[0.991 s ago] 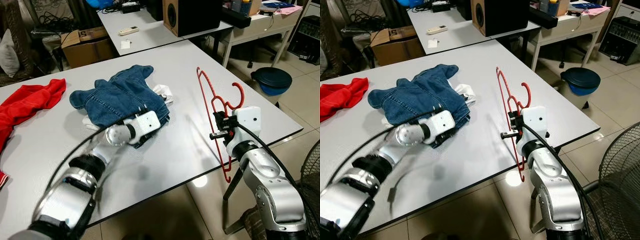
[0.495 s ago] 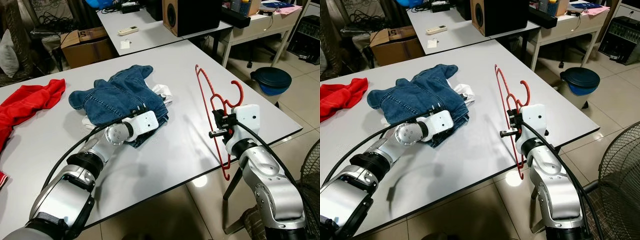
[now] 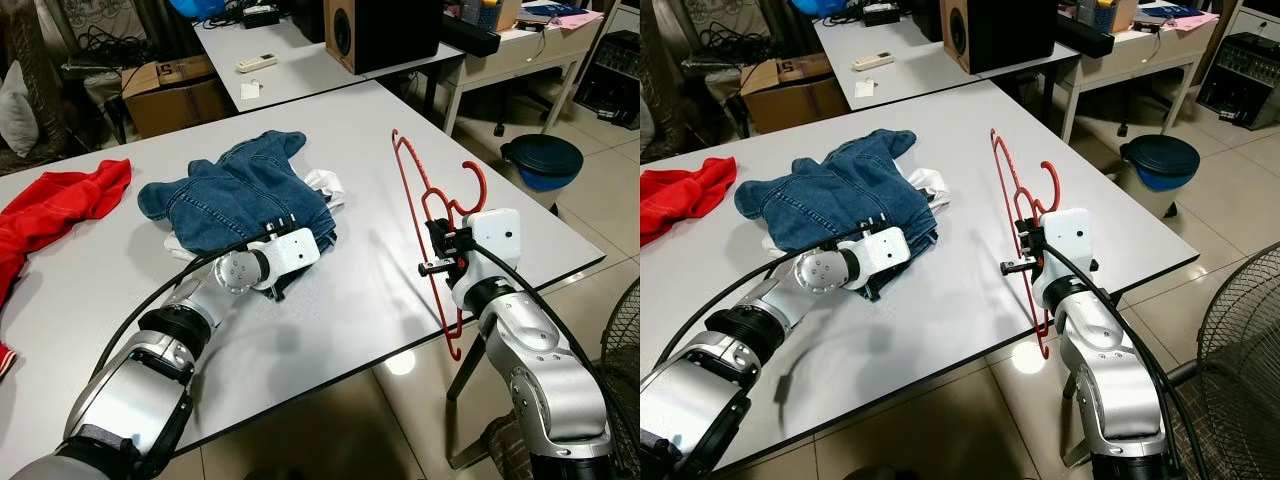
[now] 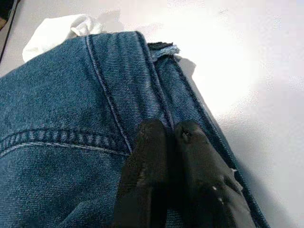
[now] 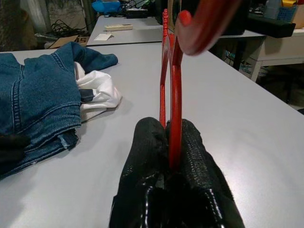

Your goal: Hang hanger

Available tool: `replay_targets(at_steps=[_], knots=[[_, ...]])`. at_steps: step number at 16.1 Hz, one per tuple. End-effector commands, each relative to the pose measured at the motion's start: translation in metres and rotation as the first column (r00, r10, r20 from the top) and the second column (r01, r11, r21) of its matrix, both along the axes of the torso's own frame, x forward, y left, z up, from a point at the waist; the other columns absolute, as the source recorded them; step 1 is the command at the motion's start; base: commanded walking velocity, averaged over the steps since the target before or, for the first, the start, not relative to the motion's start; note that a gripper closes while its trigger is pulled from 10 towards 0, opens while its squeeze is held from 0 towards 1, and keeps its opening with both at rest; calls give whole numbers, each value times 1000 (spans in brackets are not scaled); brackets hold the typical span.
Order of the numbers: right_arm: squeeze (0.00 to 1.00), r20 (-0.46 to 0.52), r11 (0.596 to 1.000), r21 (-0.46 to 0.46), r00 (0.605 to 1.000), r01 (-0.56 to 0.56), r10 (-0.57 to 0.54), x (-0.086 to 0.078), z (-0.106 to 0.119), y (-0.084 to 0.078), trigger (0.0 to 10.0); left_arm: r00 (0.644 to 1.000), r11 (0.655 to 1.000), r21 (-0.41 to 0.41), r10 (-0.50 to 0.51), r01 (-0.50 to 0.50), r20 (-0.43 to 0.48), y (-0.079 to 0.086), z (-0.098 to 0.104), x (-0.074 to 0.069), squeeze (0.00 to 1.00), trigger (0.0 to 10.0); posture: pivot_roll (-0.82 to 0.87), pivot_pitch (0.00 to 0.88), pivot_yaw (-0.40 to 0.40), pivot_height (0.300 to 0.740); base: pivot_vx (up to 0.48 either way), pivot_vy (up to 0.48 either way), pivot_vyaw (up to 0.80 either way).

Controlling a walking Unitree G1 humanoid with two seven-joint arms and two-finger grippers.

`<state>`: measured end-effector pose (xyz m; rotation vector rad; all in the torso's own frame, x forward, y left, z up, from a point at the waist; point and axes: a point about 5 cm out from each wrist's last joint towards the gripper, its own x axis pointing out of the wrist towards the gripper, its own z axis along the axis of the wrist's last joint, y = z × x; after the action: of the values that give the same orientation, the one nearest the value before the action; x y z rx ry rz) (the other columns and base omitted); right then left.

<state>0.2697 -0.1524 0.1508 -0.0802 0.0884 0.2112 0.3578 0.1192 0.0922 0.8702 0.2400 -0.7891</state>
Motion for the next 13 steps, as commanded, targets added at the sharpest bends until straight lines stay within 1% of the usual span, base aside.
replay_targets(at_steps=[1,2,4,7,8,9,10,12,13], knots=[[0,19,1000,-1,1000,-15,15,1,3,3,10000,998,999,2,54,-54,-32,9,-4,1,0,0,-96,0,129,740,0,0,0],[0,20,1000,-2,1000,-15,15,1,3,3,10000,998,998,-12,59,-60,-22,9,-1,2,0,0,-93,0,126,740,0,0,0],[0,22,1000,-2,1000,-14,14,2,4,3,10000,996,995,-55,84,-82,29,12,10,8,0,0,-92,0,126,740,0,0,0],[0,27,1000,-1,1000,-9,9,4,5,2,10000,983,983,-142,132,-114,127,21,38,20,0,0,-89,0,124,740,0,0,0],[0,28,1000,0,1000,-9,9,4,5,2,10000,969,974,-186,163,-128,186,28,56,26,0,0,-85,0,121,740,0,0,0],[0,27,1000,0,1000,-9,9,4,5,2,10000,962,972,-195,174,-133,212,31,63,28,0,0,-85,0,121,740,0,0,0],[0,28,1000,-1,1000,-10,10,5,6,1,10000,933,963,-224,212,-149,290,39,82,33,0,0,-84,0,119,740,0,0,0],[0,29,1000,-1,1000,-12,12,6,6,2,10000,907,957,-241,239,-160,346,44,95,36,0,0,-75,0,110,740,0,0,0],[0,30,1000,-2,999,-15,15,8,7,2,10000,878,956,-236,257,-171,403,48,104,37,0,0,-71,0,106,740,0,0,0]])
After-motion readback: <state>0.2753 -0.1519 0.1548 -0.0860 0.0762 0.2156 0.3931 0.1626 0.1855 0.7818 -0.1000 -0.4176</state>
